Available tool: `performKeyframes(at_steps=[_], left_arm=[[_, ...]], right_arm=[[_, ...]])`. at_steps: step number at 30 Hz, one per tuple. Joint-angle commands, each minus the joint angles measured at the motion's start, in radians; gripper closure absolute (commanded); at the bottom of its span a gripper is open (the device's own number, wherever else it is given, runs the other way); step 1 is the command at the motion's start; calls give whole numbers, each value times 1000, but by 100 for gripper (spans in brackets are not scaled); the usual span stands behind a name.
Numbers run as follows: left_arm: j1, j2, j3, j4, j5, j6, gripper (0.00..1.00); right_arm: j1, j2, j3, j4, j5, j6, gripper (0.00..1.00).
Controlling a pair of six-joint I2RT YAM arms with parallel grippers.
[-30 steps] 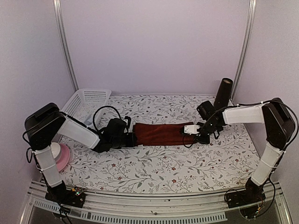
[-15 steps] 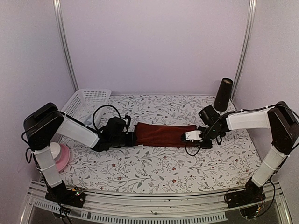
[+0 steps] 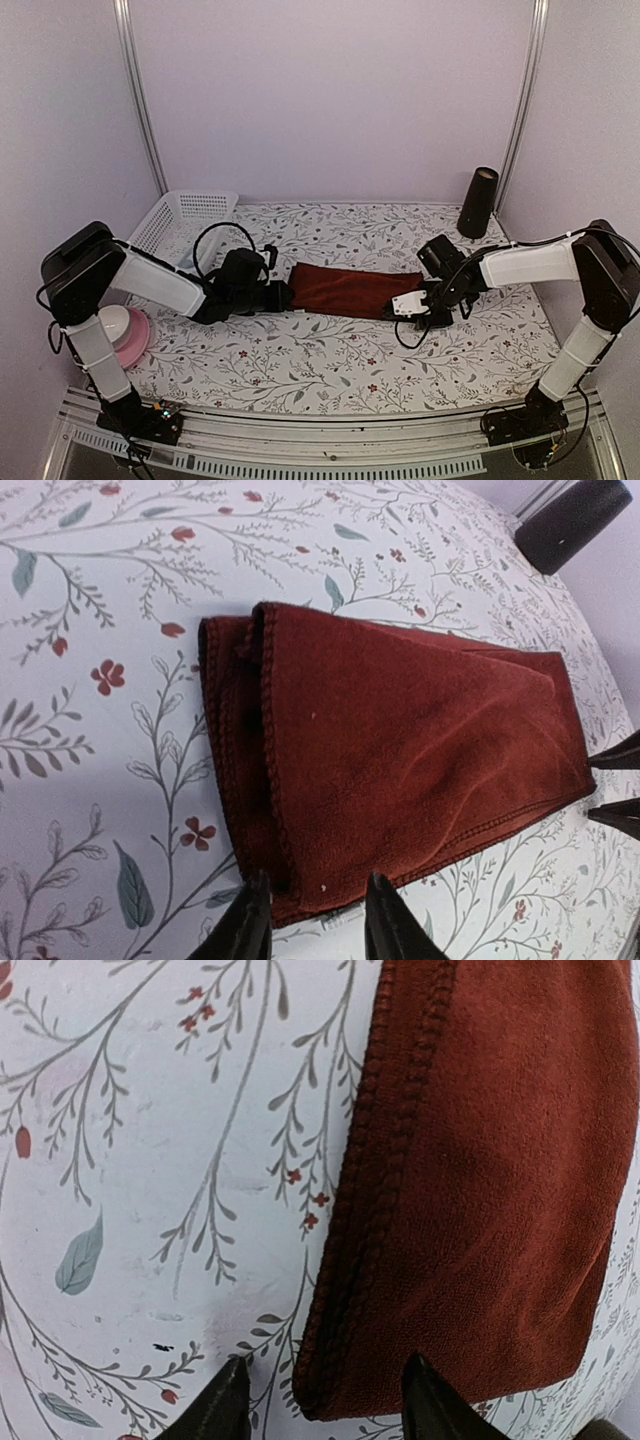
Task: Roll the towels
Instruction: Smooth out the towel at the center of the board.
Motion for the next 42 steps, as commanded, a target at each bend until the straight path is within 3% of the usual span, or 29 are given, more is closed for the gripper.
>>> performKeyframes(at_steps=[1, 5, 9, 15, 20, 34, 42], left_arm=[[34, -76, 13, -21, -9, 44, 62], [73, -75, 76, -44, 48, 90, 48], [115, 17, 194, -82, 142, 147, 46], [158, 162, 303, -43, 324, 172, 49], [177, 242, 326, -39, 351, 196, 49], [218, 243, 273, 99, 366, 239, 48], [228, 297, 319, 120, 467, 241, 61]], right_arm=[[-4, -59, 18, -35, -51, 15, 44], [-58, -74, 69, -78, -190, 49, 35], [-126, -70, 125, -110, -327, 94, 31], [-175, -29, 197, -109, -408, 195, 30], [-221, 37, 240, -100, -414, 268, 30], [-243, 92, 248, -51, -360, 332, 31], [-246, 131, 255, -41, -343, 357, 33]])
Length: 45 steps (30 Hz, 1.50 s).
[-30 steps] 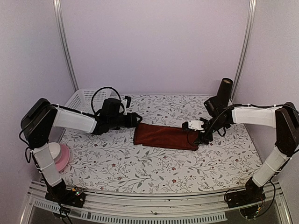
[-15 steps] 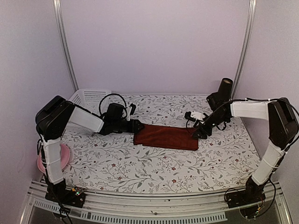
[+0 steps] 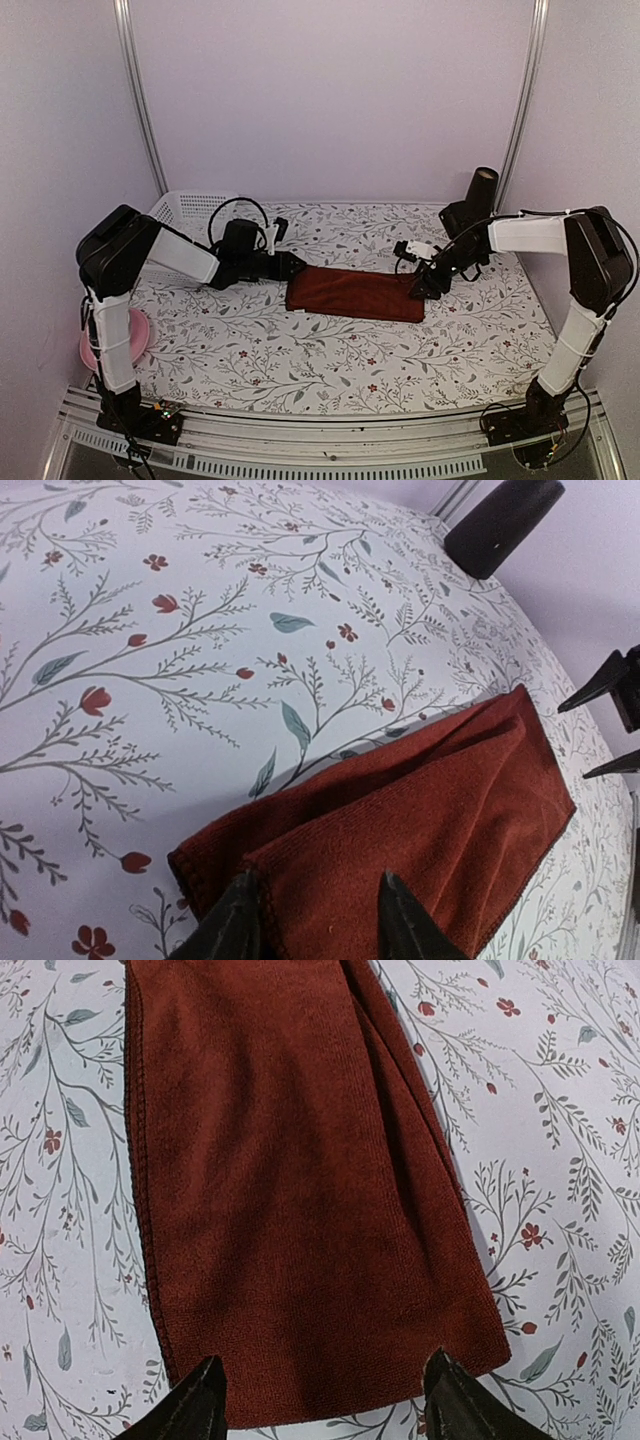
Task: Roll the towels
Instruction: Smooth out the towel at the center of the board.
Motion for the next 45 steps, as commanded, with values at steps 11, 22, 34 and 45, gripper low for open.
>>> performKeyframes(at_steps=[11, 22, 34, 45], left_arm=[[30, 54, 29, 51, 31, 22, 59], [32, 96, 65, 38, 50, 22, 63], [34, 116, 70, 51, 57, 18, 95], [33, 91, 59, 42, -13, 7, 100]], right_arm=[[-4, 34, 26, 24, 10, 27, 33], [-3, 39, 26, 24, 18, 26, 34], [-6, 55, 35, 45, 47, 57, 34], [-18, 171, 65, 52, 33, 107, 34]])
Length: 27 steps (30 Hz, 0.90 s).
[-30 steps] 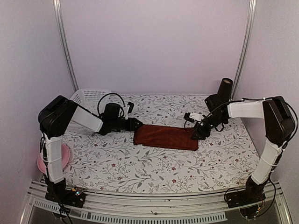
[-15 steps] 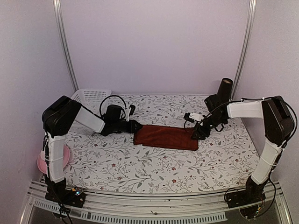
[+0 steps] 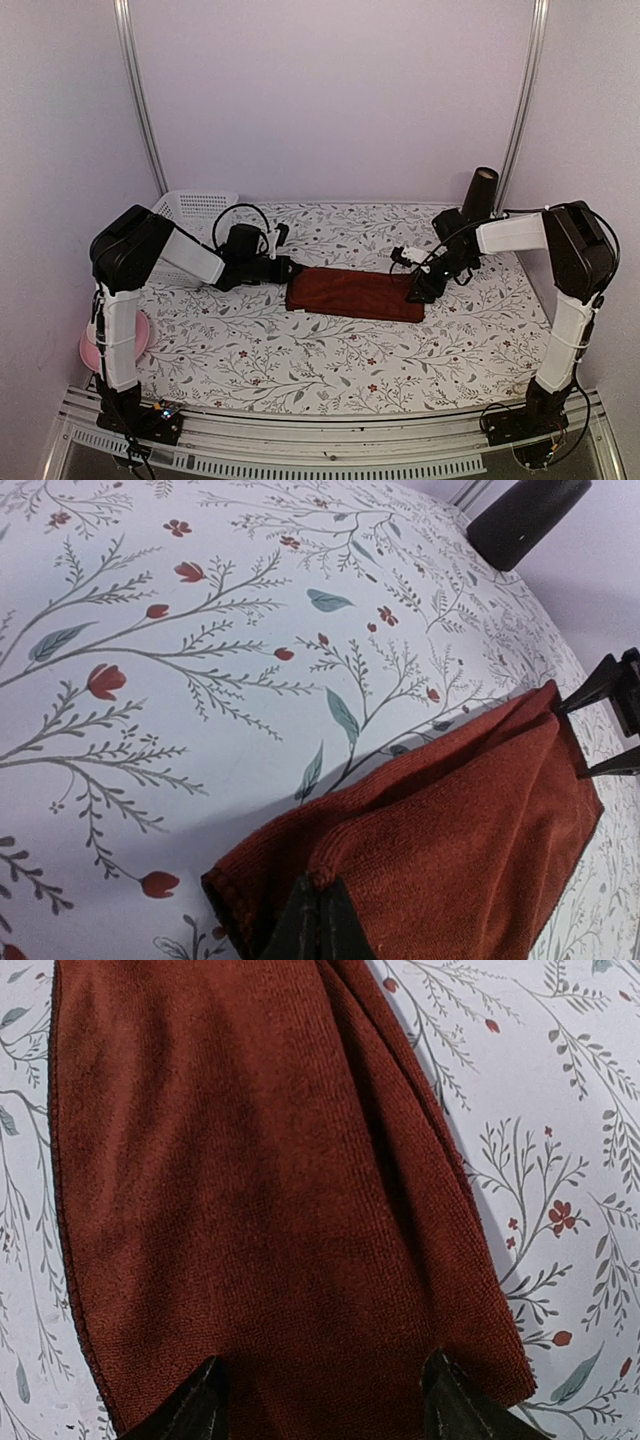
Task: Roll the towels
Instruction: Smooth out the towel at the center of the board.
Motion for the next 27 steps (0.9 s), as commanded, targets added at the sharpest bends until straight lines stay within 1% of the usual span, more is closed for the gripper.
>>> performKeyframes(at_steps=[1, 7, 11, 17, 23, 25, 27], left_arm=[[9, -18, 10, 4, -61, 1, 100], [7, -5, 41, -81, -146, 28, 100], [7, 10, 70, -120, -150, 41, 100], [7, -2, 81, -159, -179, 50, 93], [8, -66, 73, -204, -221, 64, 65], [7, -95, 61, -206, -233, 66, 57], [7, -137, 45, -205, -240, 63, 54]], right_arm=[[-12, 48, 30, 7, 0, 39, 34], [-12, 91, 42, -75, -14, -4, 34], [-12, 90, 42, -100, -6, -29, 35], [-12, 64, 42, -119, -1, -54, 33], [-10, -5, 42, -136, -44, -63, 30], [-11, -28, 41, -136, -53, -65, 28], [-11, -59, 42, -140, -69, -74, 28]])
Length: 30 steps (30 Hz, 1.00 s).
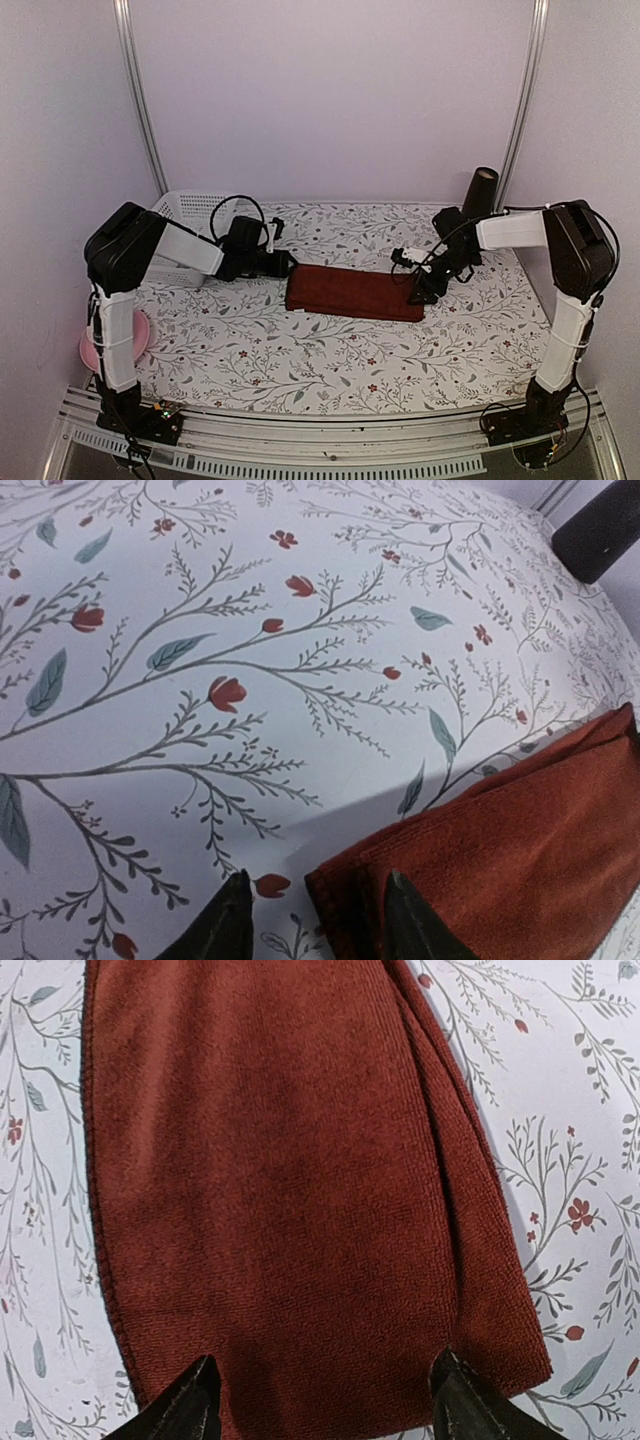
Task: Roll the towels
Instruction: Smooth out the towel at the center of the board, then rotate the towel at the center of the board.
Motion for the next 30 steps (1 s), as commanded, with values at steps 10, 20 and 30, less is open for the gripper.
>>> performKeyframes(at_steps=[10, 20, 30], left_arm=[[-105, -220, -53, -45, -50, 4, 65], [-190, -157, -47, -104, -16, -38, 95], [-197, -84, -102, -135, -34, -53, 100]], right_arm=[[-4, -148, -4, 0, -109, 0, 41], [-4, -45, -2, 151, 84, 166, 77], [-1, 51, 28, 221, 252, 232, 76]])
